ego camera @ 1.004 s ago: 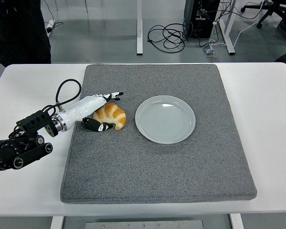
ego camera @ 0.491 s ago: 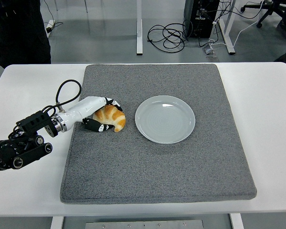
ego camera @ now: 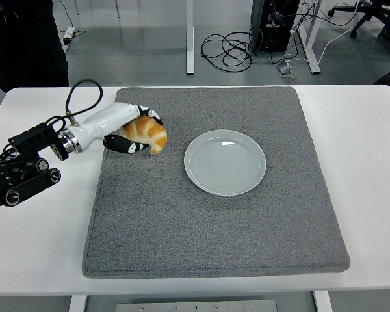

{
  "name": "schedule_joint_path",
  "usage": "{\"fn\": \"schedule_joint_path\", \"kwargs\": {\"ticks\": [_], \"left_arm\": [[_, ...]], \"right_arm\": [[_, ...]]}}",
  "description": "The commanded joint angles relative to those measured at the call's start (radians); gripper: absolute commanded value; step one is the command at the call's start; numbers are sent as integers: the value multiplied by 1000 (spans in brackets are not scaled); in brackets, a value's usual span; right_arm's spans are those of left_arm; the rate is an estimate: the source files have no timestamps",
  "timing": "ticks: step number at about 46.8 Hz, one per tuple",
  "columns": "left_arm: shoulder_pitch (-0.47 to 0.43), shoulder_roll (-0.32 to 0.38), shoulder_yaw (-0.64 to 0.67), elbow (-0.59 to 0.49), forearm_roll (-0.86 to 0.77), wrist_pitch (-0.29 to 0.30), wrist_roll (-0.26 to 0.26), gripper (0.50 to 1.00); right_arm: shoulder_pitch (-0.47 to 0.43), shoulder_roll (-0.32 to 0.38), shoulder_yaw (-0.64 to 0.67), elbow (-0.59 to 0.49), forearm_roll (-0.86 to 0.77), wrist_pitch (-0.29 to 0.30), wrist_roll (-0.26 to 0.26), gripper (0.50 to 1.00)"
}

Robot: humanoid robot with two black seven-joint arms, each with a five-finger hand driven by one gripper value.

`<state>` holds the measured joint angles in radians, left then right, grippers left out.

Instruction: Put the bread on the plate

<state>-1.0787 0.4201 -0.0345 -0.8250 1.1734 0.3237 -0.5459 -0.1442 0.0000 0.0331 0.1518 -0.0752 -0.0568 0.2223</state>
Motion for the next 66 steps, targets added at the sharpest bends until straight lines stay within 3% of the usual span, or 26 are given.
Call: {"fn": "schedule_joint_path", "kwargs": {"ticks": [1,12,22,36,44,53,66], "left_arm": [[-41,8,-2,0,0,0,-5,500],[-168,52,1,0,0,-25,-6,500],[-219,69,1,0,0,-49,-6,500],[-283,74,2,0,-38,-161,6,500],[-282,80,2,1,-41,-167,6,500],[-279,51,2,4,-40,-166,11,500],[-320,-107,47,75,-38,-166,12,500]], "right_arm": [[0,0,-1,-1,0,0,0,1000],[0,0,1,-1,0,0,0,1000],[0,0,-1,0,0,0,0,1000],[0,0,-1,0,0,0,0,1000],[0,0,-1,0,0,0,0,1000],[0,0,-1,-1,0,0,0,1000],[0,0,-1,-1,0,0,0,1000]]}}
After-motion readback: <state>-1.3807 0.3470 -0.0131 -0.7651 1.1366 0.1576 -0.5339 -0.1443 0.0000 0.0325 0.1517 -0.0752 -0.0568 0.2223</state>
